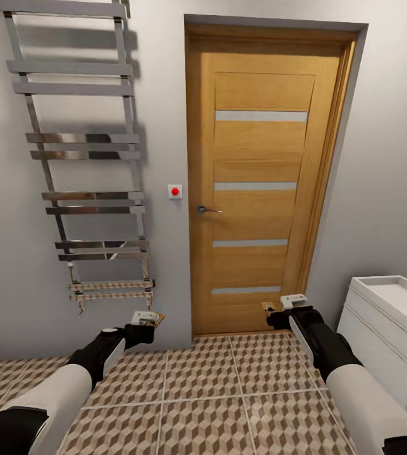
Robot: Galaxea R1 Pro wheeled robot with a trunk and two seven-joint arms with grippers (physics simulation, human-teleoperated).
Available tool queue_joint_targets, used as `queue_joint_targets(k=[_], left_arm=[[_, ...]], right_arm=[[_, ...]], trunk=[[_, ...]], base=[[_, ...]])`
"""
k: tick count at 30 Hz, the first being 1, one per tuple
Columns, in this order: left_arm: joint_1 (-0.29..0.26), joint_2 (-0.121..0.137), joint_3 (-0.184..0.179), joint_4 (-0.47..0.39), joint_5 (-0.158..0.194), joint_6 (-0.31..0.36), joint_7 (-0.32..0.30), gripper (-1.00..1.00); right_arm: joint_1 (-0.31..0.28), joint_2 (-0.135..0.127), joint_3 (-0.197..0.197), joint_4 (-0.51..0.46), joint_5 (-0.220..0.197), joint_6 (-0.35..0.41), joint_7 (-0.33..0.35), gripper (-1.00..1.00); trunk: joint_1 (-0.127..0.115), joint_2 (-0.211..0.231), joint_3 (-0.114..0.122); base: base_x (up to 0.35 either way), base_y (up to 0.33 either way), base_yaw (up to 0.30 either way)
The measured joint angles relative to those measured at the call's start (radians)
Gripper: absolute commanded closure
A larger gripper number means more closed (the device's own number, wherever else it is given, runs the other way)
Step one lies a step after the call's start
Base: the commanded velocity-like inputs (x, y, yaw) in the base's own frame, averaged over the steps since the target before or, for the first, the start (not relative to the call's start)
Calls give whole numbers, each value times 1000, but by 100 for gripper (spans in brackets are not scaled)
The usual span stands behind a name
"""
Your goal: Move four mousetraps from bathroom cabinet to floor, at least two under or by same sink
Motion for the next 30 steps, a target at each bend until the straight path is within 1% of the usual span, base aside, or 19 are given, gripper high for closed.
queue_joint_targets(k=[4,7,9,10,12,13,18,20,23,24,25,27,30], left_arm=[[0,0,0,1,13,0,1,100],[0,2,1,-3,14,1,11,100],[0,2,0,-6,12,1,29,100],[0,2,1,-9,11,0,60,100],[0,2,1,-12,13,0,83,100],[0,1,2,-15,14,-2,108,100],[0,2,4,-19,17,2,129,100],[0,3,8,-20,34,7,129,100],[0,6,11,-21,78,11,124,100],[0,6,11,-21,87,12,123,100],[0,7,8,-23,108,12,120,100],[0,7,6,-24,117,10,119,100],[0,6,4,-24,120,4,119,100]], right_arm=[[0,0,0,4,-1,-1,2,100],[0,0,0,6,-1,6,2,100],[0,0,0,6,-1,8,2,100],[0,0,0,6,-1,9,2,100],[0,0,0,6,-1,9,2,100],[0,0,0,6,-1,9,3,100],[0,-1,0,6,-2,9,3,100],[0,-1,0,6,-2,9,3,100],[0,-2,0,6,-1,9,3,100],[0,-2,0,6,-1,9,3,100],[0,-2,0,6,-1,9,3,100],[0,-2,0,6,0,9,3,100],[0,-2,0,6,-1,9,4,100]], trunk=[[0,0,1],[0,0,3],[0,0,4],[0,0,4],[0,0,5],[0,0,6],[0,0,9],[0,0,10],[0,0,11],[0,0,12],[0,0,12],[0,0,13],[0,0,15]], base=[[0,0,-135],[0,0,-207],[0,0,-219],[0,0,-222],[0,0,-224],[0,0,-225],[0,0,-226],[0,0,-226],[0,0,-226],[0,0,-226],[0,0,-226],[0,0,-226],[0,0,-226]])
